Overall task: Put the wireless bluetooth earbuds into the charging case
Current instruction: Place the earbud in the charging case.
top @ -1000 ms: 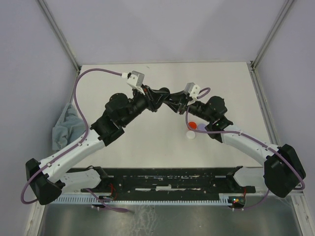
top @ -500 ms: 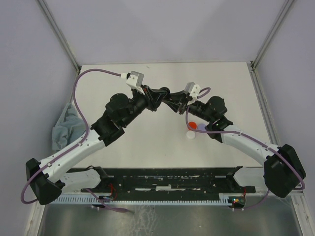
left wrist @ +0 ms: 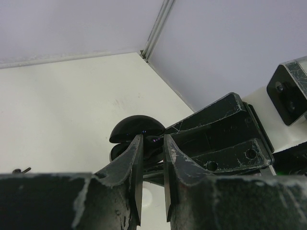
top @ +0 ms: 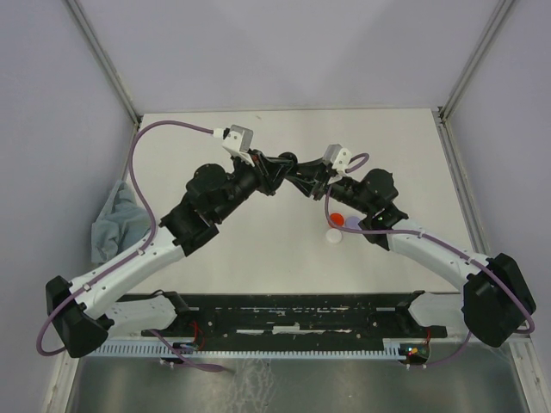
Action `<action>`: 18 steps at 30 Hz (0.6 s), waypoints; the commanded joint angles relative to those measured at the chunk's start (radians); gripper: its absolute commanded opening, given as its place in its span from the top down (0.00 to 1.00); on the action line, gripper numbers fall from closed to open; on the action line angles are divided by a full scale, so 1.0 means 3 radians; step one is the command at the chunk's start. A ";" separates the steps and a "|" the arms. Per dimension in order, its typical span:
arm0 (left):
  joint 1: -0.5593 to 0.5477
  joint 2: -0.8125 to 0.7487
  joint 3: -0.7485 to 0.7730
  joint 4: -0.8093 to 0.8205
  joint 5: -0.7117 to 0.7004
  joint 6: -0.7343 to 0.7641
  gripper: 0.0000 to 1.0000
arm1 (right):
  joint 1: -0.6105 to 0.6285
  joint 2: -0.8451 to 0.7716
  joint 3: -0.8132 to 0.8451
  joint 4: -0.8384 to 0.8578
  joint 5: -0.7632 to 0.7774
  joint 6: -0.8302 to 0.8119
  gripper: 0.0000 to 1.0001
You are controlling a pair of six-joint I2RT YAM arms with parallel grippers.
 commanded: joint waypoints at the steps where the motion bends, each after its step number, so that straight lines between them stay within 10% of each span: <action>1: -0.0024 0.0038 -0.0001 0.0027 -0.0050 0.0094 0.75 | 0.0009 -0.0081 0.0102 0.0172 0.0032 0.0038 0.97; 18: -0.0010 0.0034 0.0236 -0.0320 -0.0322 -0.0076 0.40 | 0.0000 0.0044 -0.0148 0.0189 0.0543 0.0067 0.98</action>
